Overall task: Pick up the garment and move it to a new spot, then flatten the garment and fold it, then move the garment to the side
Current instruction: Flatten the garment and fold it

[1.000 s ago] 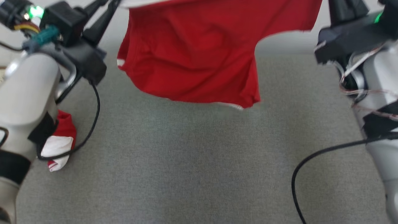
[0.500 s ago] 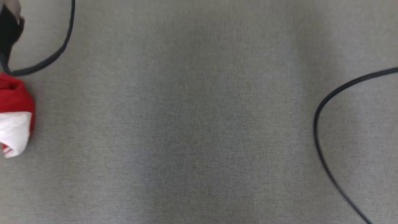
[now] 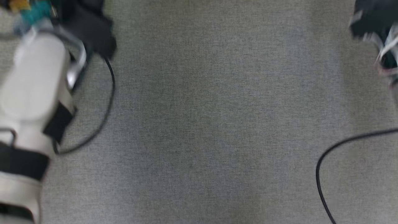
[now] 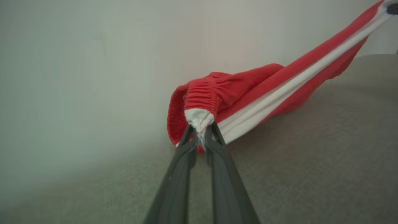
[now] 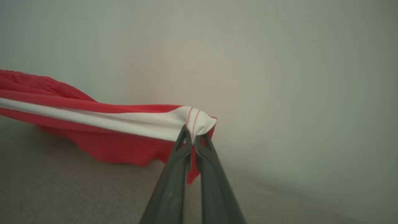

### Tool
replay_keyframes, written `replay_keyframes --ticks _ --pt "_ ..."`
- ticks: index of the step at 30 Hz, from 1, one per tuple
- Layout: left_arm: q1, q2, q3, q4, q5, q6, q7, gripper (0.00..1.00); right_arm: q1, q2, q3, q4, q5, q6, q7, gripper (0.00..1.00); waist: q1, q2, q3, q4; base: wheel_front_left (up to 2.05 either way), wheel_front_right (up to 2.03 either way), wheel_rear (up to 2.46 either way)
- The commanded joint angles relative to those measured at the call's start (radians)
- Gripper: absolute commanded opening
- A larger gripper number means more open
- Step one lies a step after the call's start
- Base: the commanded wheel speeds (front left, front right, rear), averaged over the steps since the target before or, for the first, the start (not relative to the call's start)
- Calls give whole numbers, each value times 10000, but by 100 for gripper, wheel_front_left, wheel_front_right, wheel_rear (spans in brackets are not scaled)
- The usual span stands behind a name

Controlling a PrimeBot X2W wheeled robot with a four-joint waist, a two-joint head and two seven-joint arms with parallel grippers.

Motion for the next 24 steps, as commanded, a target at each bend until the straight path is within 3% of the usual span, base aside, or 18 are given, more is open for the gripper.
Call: replay_keyframes --ticks 1,11,16,24 --pt "585 61 301 -146 -106 51 -11 0 508 -249 -248 -101 263 -22 -5 0 -3 -3 -120 96 0 0 0" --pt "4963 -1015 2606 -187 -300 -448 4 0 4907 49 -610 -482 615 -58 -3 0 -3 -3 -1657 94 0 0 0" --pt "6689 -1502 3232 345 41 -763 37 0 6278 447 -561 -332 586 -58 -3 0 -3 -3 -2640 -104 0 0 0" --pt "8555 -1932 3771 720 414 -923 46 0 7788 801 -762 -118 619 -66 -4 0 -3 -3 -3905 -464 0 0 0"
